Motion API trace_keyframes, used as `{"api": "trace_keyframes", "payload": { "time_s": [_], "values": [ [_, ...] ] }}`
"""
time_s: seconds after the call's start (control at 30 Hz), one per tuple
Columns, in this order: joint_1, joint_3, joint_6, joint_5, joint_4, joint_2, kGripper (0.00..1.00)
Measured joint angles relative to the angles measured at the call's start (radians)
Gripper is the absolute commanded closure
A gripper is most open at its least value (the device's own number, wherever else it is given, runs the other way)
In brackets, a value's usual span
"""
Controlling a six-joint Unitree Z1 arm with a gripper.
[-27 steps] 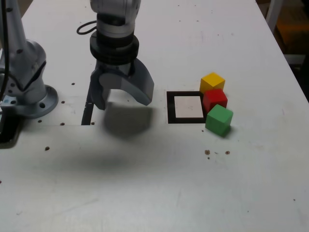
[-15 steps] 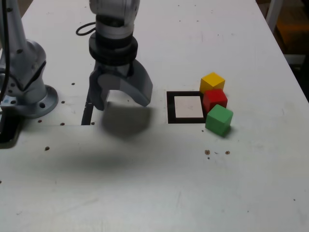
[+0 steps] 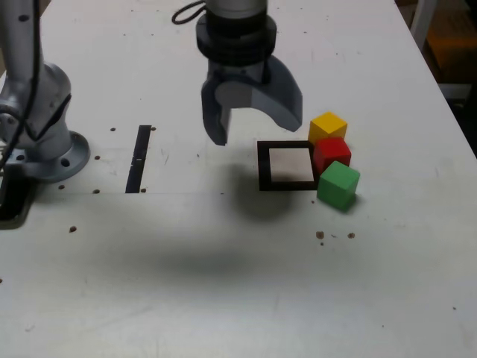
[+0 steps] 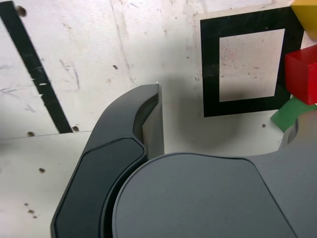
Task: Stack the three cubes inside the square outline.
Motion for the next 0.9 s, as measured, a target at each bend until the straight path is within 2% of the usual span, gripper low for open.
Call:
{"api": "trace_keyframes", "payload": {
  "time_s": [0.17, 0.53, 0.9],
  "values": [
    [0.000, -0.092, 0.000, 0.001, 0.014, 0.077, 0.09],
    [0.006, -0.117, 0.002, -0.002, 0.027, 0.149, 0.10],
    [0.032, -0.207, 0.033, -0.003, 0.035, 0.214, 0.10]
  ]
}}
